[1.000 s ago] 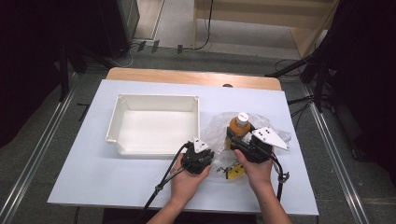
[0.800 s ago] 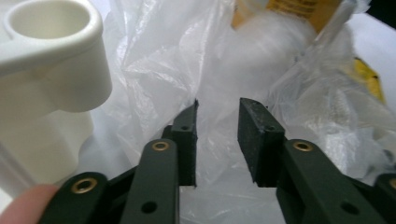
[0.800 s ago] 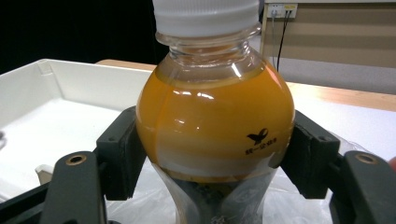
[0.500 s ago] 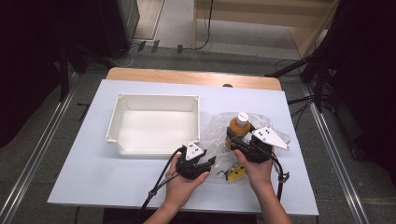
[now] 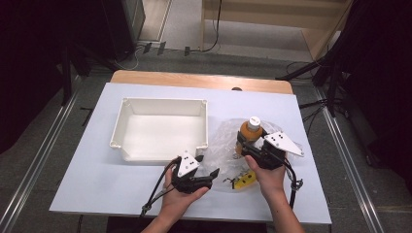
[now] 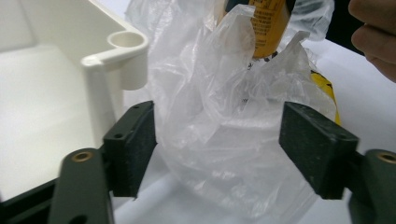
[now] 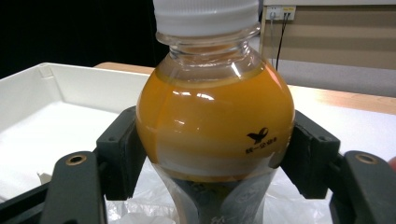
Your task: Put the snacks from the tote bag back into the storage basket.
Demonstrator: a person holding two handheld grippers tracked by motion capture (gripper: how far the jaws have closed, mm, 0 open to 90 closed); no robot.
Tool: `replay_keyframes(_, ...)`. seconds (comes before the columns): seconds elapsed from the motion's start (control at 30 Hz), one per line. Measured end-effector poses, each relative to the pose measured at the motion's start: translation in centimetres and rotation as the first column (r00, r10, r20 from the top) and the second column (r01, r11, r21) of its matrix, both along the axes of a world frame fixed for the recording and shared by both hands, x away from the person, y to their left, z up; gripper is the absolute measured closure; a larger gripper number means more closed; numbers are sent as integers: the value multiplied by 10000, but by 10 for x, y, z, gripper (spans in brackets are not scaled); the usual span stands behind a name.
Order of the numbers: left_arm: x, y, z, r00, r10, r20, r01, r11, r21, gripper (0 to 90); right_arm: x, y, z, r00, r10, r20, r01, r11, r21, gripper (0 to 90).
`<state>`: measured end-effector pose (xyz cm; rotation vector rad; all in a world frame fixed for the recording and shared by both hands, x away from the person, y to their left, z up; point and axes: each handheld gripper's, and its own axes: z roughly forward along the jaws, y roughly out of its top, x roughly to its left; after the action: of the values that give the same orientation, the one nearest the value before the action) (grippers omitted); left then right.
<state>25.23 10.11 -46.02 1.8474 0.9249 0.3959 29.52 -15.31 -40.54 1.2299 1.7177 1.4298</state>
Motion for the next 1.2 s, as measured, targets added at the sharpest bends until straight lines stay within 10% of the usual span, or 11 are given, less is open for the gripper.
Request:
replay_keyframes(0.5,-7,73,5,9884,1473,365,-1450,9878,-574,87,0,2,7,10000,20,85,-20,10000,-11,316)
replay_keyframes(1.2,-10,126,7,9781,1967,686,-1975,9803,50,91,3,8,31,9998,-175,-12,175,9998,-38,317)
